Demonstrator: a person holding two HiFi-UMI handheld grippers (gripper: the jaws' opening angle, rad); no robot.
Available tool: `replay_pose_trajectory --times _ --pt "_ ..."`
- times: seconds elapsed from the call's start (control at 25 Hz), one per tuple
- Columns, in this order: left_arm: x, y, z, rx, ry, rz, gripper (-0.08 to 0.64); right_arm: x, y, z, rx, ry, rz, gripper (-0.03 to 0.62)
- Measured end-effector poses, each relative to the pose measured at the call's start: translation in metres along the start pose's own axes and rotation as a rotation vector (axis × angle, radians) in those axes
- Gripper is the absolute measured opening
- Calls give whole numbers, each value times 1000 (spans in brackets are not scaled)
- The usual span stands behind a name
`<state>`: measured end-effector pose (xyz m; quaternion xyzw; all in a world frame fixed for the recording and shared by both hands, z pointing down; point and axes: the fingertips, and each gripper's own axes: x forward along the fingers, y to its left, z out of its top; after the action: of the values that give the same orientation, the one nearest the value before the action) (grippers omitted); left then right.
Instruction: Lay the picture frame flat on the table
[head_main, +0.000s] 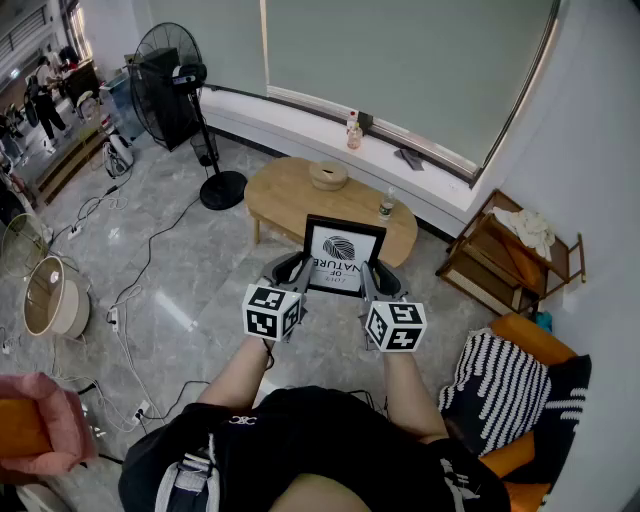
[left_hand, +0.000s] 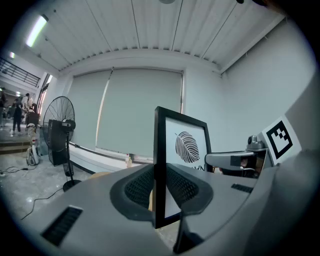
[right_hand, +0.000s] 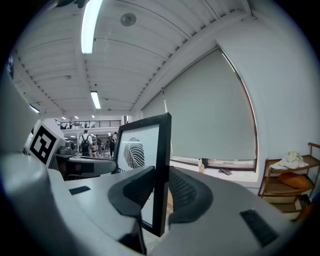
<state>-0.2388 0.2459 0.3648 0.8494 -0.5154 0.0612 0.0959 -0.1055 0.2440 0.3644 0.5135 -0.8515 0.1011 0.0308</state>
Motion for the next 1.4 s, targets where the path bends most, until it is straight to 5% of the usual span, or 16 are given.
replay_pose_trajectory --times 0.72,1.4 --pt "37 -83 -14 21 6 -3 89 -45 -79 -8 28 -4 4 110" --pt "136 -80 -20 27 27 -63 89 6 -156 -16 49 -6 -57 110"
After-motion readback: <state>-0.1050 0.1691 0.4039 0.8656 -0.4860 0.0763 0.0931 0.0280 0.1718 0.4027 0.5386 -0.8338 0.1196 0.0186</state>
